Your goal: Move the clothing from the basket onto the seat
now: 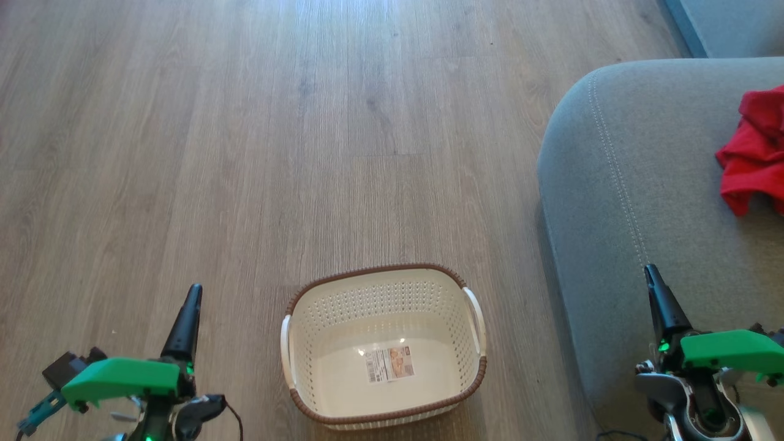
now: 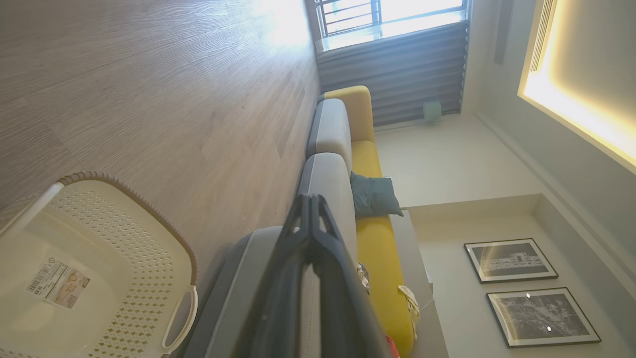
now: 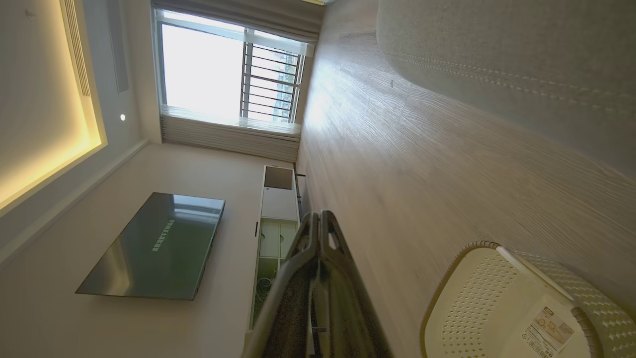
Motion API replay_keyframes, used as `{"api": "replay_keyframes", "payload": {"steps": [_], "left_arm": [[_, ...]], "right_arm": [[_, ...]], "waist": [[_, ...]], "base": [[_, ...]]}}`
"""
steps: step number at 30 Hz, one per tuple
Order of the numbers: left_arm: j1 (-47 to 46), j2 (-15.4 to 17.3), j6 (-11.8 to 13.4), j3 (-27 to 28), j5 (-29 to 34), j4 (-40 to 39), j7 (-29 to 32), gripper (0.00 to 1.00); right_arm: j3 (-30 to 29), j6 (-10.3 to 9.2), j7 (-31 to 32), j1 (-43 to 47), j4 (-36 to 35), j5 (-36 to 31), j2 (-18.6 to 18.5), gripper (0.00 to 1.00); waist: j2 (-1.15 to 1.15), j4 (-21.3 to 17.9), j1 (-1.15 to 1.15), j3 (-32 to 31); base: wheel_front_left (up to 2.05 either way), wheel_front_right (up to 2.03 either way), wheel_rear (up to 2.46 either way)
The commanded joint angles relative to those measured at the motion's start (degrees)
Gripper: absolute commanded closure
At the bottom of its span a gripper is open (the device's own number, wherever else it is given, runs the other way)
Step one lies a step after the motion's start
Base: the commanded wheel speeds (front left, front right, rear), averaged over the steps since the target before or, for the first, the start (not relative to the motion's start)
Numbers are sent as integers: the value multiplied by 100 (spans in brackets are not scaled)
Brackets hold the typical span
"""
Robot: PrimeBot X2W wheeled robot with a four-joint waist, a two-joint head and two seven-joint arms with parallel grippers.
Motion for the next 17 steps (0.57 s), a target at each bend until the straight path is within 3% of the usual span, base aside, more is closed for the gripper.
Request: {"api": "replay_keyframes", "payload": {"steps": [1,17], "left_arm": [[-336,40,-52,229,-175,-183,70,100],[-352,41,-159,378,-999,-185,294,100]], "right_arm": [[86,0,57,-279,-181,183,-16,100],[28,0,283,-310,-174,1037,-13,100]], "waist": [[0,-3,0,-3],[0,-37,0,-31]], "base": [[0,0,0],[0,0,0]]}}
